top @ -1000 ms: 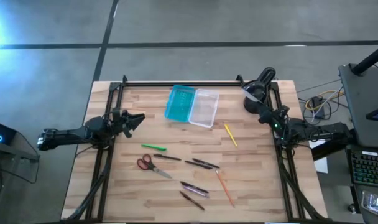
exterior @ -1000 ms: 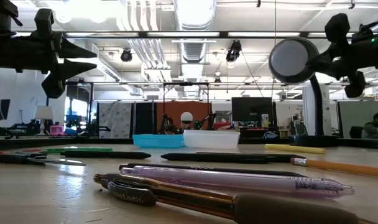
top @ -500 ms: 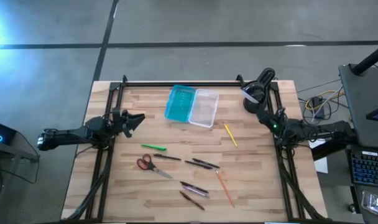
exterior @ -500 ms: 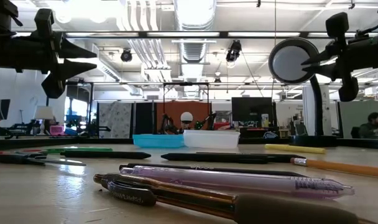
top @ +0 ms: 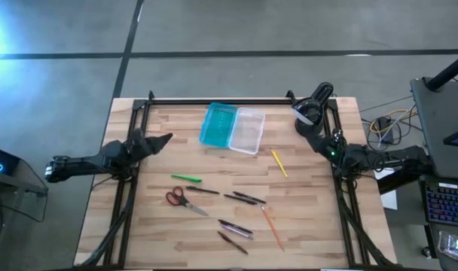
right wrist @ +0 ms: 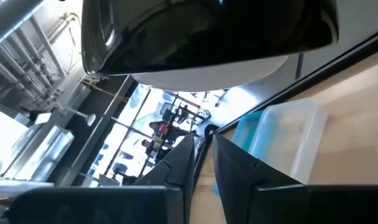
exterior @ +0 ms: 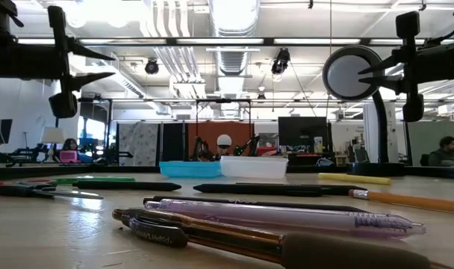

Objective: Pick & place school supplies into a supply box
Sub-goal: Put the black scissor into the blue supply box

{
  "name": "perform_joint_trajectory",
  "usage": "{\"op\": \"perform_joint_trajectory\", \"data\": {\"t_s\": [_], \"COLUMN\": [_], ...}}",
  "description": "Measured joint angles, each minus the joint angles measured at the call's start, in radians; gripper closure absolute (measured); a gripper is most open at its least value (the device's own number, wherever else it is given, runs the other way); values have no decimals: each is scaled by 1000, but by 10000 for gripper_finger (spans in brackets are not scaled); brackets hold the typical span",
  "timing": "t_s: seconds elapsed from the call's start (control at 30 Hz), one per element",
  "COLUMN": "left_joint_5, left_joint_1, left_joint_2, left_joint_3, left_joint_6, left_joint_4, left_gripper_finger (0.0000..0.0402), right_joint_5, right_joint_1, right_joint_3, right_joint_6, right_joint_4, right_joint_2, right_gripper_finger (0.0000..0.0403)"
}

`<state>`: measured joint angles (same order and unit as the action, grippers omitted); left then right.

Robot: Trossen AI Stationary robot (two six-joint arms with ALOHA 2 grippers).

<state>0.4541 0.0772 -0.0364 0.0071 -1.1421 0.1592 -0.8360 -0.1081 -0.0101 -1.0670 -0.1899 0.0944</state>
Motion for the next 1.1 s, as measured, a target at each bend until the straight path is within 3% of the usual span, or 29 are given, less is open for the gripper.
{"op": "perform_joint_trajectory", "data": {"t_s": [0.1,0.47,0.6,0.73,0.87,0.97,1.1], "left_joint_5": [48,219,235,147,68,7,-146], "left_joint_1": [0,0,-1,-3,-3,-3,-3], "left_joint_2": [0,0,-17,-86,-218,-328,-494], "left_joint_3": [0,0,35,149,271,360,480], "left_joint_6": [-91,-188,-156,-35,63,80,48], "left_joint_4": [2,13,27,56,9,-148,-443], "left_gripper_finger": [298,298,298,298,298,298,298], "right_joint_5": [0,2,143,298,324,369,513], "right_joint_1": [0,3,4,4,5,8,28], "right_joint_3": [0,0,0,-30,-126,-212,-319], "right_joint_6": [12,26,44,51,105,163,216], "right_joint_4": [23,134,124,142,233,295,385], "right_joint_2": [0,17,36,92,221,370,614], "right_gripper_finger": [351,351,337,300,257,233,216]}}
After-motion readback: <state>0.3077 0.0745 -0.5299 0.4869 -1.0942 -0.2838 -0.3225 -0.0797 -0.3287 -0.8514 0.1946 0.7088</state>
